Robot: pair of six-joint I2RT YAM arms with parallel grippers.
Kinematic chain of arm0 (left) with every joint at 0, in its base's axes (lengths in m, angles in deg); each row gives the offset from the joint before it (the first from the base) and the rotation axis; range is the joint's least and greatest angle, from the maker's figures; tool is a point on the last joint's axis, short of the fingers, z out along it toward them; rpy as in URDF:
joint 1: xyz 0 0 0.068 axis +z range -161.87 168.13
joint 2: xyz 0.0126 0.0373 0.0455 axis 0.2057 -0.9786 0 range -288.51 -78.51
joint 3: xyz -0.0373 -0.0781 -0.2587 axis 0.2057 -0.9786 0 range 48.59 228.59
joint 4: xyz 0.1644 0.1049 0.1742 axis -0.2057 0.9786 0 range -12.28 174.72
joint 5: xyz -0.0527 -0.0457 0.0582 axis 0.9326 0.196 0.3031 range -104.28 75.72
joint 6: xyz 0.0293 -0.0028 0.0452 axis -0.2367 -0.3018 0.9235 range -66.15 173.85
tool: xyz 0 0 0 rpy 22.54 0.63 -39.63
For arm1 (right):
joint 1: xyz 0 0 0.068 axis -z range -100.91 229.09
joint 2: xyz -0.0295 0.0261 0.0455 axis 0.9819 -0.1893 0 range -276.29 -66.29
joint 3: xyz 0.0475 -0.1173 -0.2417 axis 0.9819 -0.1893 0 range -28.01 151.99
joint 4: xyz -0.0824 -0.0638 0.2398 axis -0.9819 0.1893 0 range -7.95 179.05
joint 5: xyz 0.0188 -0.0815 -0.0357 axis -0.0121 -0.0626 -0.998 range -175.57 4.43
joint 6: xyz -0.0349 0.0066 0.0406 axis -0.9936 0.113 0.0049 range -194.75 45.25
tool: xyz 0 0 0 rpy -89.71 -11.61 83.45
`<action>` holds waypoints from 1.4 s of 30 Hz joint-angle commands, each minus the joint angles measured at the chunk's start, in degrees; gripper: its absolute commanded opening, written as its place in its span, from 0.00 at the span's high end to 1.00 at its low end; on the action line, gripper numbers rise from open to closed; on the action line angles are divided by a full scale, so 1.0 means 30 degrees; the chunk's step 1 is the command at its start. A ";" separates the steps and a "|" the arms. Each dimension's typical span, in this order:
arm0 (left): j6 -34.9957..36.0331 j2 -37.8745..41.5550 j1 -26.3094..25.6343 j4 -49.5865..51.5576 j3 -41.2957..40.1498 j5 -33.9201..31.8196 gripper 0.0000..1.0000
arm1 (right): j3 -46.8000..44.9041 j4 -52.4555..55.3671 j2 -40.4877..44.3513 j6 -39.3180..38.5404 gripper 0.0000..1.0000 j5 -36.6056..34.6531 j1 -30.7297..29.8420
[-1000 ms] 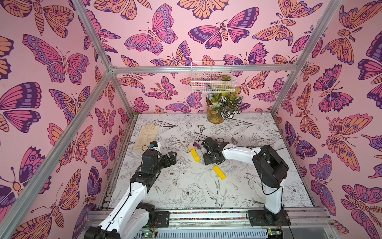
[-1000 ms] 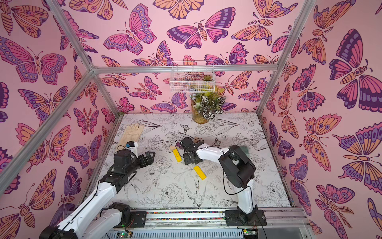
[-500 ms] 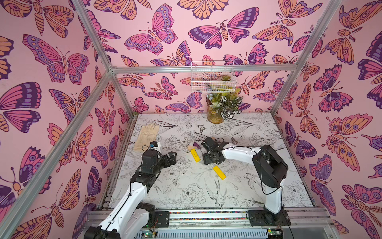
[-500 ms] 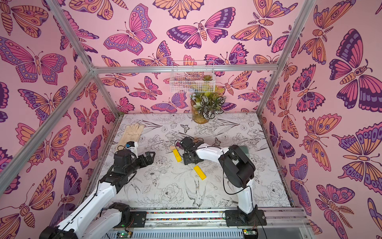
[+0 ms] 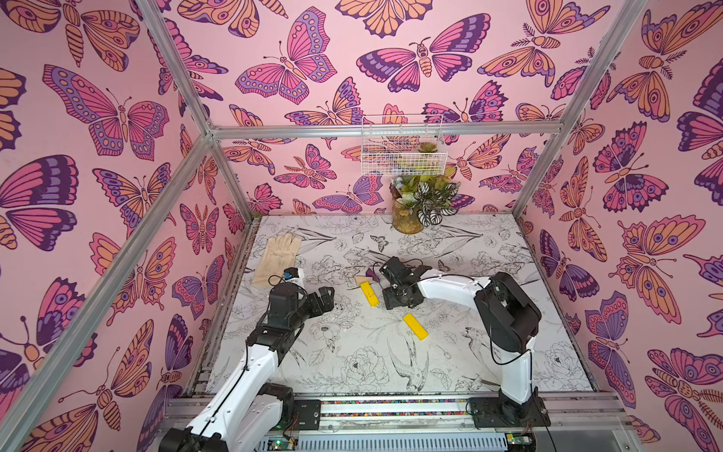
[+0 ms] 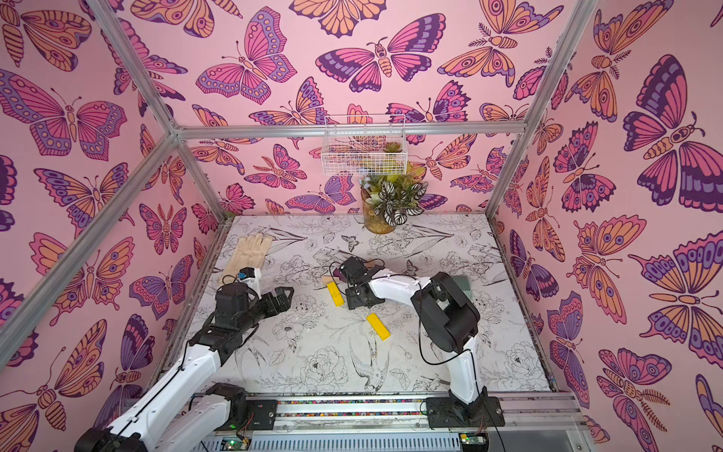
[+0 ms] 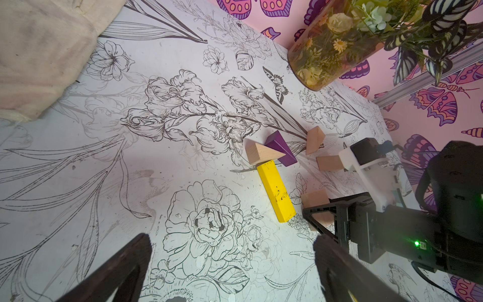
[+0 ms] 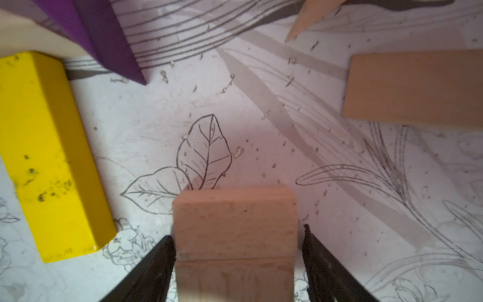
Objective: Assemble a small pinwheel with building blocks
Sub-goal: Assemble the building block at the center of the board.
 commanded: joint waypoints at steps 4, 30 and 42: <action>0.0019 0.0273 -0.0126 0.0270 -0.0426 -0.0185 0.00 | 0.0114 0.0999 -0.1344 -0.0212 0.24 0.0470 0.0116; -0.0098 0.0313 -0.0153 0.0287 -0.0491 -0.0243 0.00 | 0.1111 0.1946 -0.0295 -0.0593 0.22 0.0556 0.0235; -0.0098 0.0521 -0.0153 0.0286 -0.0460 -0.0377 0.00 | 0.3398 0.2697 -0.0762 -0.1473 0.25 0.0800 0.0913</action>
